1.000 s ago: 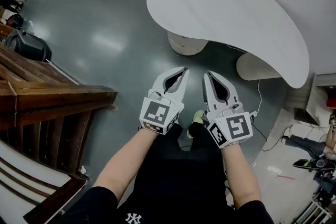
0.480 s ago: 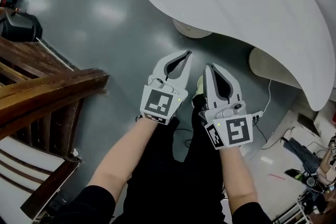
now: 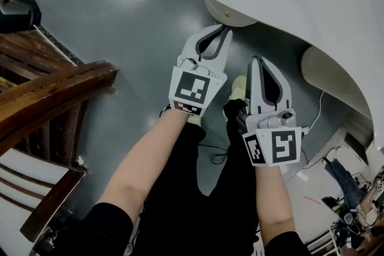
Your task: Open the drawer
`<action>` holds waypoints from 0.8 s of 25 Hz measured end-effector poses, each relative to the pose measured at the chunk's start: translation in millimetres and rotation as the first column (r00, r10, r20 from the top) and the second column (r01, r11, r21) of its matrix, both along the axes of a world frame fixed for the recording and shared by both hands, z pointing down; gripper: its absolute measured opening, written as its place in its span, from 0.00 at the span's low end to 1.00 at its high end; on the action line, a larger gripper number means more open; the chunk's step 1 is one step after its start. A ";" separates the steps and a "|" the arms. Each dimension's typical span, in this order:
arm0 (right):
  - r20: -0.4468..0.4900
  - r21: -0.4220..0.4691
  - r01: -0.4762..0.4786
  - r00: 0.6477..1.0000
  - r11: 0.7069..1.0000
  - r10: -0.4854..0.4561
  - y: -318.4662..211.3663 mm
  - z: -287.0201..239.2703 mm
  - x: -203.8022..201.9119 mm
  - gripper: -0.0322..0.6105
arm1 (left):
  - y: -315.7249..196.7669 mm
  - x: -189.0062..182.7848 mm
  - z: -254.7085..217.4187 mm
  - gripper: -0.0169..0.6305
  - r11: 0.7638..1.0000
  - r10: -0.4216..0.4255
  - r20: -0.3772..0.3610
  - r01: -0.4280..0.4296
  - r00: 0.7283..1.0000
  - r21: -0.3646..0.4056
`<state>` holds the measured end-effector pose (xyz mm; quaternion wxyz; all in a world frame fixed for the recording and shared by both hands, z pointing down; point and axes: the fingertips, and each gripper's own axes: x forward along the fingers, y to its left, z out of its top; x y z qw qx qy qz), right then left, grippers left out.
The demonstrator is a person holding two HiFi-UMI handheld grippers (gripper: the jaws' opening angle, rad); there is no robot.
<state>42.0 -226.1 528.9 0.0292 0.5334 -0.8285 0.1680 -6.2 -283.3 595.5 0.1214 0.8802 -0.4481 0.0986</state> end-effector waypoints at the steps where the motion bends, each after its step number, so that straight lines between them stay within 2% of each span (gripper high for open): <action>1: -0.001 0.000 0.001 1.000 1.000 -0.001 -1.8 5.5 -0.9 0.07 | -5.1 1.4 8.5 0.08 1.000 0.001 0.002 -0.001 1.000 -0.001; 4: -0.007 0.005 0.005 1.000 1.000 -0.005 -10.6 18.5 -0.9 0.07 | -23.3 10.1 29.6 0.18 1.000 0.003 0.012 -0.003 1.000 0.001; 7: -0.008 0.012 0.006 1.000 1.000 -0.006 -16.3 22.8 1.6 0.07 | -38.5 16.4 42.7 0.23 1.000 -0.008 0.025 0.008 1.000 0.007; 13: -0.010 0.007 0.007 1.000 1.000 -0.007 -21.8 27.4 11.9 0.07 | -63.3 16.8 56.4 0.25 0.998 -0.070 0.048 0.069 0.996 0.014; 20: -0.018 -0.008 0.002 1.000 1.000 -0.002 -23.5 34.7 13.6 0.07 | -79.1 19.8 67.6 0.25 0.998 -0.060 0.076 0.059 0.995 0.012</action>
